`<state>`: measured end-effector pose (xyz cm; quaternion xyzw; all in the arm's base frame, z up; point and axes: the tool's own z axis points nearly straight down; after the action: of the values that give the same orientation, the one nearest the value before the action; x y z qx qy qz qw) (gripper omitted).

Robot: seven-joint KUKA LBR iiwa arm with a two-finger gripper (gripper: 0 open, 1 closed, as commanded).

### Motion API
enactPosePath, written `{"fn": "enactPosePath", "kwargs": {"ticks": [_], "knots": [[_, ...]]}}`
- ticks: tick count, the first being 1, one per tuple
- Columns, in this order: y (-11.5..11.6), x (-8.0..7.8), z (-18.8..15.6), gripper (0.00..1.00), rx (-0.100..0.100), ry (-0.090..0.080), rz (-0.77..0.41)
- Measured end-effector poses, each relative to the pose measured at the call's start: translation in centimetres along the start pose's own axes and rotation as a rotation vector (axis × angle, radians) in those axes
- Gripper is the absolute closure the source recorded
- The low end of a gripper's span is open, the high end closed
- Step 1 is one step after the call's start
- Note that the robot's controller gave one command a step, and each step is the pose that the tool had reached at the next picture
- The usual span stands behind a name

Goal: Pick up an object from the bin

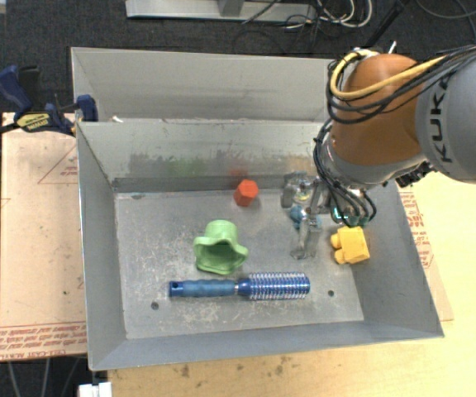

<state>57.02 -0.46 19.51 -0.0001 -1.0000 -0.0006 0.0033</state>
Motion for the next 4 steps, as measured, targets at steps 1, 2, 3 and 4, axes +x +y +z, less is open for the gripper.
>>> {"fn": "enactPosePath", "kwargs": {"ticks": [1, 2, 3, 4], "knots": [[2.4, 1.5, 12.3, 0.00, 0.002, -0.011, -0.408], [2.4, 1.5, 12.3, 1.00, 0.002, -0.013, -0.406], [2.4, 1.6, 12.5, 0.00, 0.001, -0.010, -0.406], [3.3, 6.5, 11.7, 0.00, 0.010, -0.052, -0.432]]}}
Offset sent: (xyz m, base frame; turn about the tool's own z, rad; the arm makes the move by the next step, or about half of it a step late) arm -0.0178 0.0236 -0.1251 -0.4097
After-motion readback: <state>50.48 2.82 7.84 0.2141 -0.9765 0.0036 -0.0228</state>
